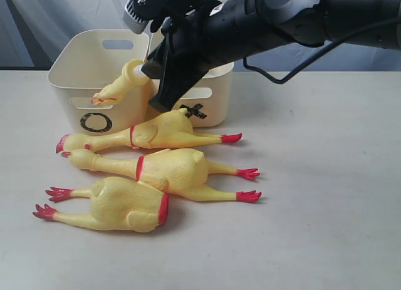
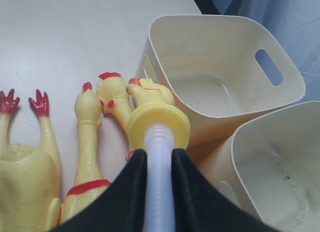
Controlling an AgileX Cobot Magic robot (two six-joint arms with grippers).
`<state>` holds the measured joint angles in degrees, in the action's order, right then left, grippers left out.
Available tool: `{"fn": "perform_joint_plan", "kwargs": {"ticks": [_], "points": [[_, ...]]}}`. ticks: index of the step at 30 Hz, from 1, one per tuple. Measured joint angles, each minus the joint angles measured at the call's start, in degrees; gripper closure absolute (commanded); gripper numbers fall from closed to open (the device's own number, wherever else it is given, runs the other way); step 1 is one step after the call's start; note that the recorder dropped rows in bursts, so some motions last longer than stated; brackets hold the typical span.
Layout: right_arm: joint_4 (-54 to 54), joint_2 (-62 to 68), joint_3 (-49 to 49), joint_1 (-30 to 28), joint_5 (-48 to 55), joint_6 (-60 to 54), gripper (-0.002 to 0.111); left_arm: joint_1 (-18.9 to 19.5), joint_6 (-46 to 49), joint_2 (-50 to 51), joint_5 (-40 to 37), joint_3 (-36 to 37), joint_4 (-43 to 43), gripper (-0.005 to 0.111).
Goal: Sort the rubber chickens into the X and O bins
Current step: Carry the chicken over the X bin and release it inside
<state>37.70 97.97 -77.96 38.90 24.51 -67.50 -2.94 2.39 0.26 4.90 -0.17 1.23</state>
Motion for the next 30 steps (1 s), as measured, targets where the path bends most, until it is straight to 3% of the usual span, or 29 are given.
{"fn": "perform_joint_plan", "kwargs": {"ticks": [13, 20, 30], "points": [[0.00, -5.07, 0.00, 0.00, -0.74, 0.16, 0.109, 0.00, 0.00, 0.00, 0.00, 0.00, 0.00, 0.107], [-0.70, -6.07, 0.00, 0.00, -7.68, 1.14, 0.109, 0.00, 0.00, 0.00, 0.00, 0.00, 0.00, 0.107], [-1.28, -3.86, 0.00, -5.28, -14.96, 1.49, 0.109, 0.00, 0.00, 0.00, 0.00, 0.00, 0.00, 0.107]]}}
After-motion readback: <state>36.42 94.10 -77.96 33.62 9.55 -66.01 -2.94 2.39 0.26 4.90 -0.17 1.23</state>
